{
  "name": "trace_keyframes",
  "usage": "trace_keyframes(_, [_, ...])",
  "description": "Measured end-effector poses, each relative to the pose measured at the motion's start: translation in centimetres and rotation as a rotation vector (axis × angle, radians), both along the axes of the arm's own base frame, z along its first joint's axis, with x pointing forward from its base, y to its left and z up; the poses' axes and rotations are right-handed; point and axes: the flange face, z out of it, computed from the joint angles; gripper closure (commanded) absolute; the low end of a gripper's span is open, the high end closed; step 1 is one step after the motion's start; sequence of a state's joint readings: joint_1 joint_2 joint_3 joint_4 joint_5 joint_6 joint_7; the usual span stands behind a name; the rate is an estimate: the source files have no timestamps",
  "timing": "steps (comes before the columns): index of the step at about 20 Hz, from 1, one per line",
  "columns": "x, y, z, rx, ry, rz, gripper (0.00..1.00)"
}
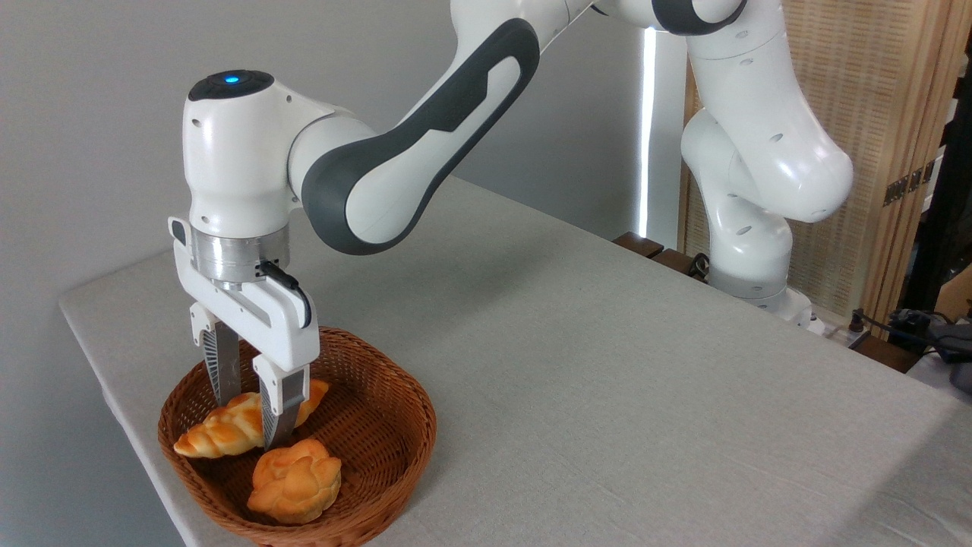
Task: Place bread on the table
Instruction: 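Close the gripper on the braided bread roll, then lift the braided roll out of the basket and carry it beside the basket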
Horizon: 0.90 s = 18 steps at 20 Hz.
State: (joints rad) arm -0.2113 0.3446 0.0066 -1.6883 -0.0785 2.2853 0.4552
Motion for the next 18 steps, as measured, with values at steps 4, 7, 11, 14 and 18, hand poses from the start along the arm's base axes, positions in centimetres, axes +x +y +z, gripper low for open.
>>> trace_keyframes(4, [0.03, 0.01, 0.08, 0.001, -0.002, 0.0, 0.36])
trace_keyframes(7, [0.06, -0.01, 0.17, 0.002, -0.004, -0.001, 0.59])
trace_keyframes(11, [0.1, -0.03, 0.32, 0.001, -0.007, -0.001, 0.58])
trace_keyframes(14, [0.11, -0.05, 0.35, 0.001, -0.007, -0.002, 0.58])
trace_keyframes(18, [0.14, -0.06, 0.62, 0.0, -0.012, -0.002, 0.58])
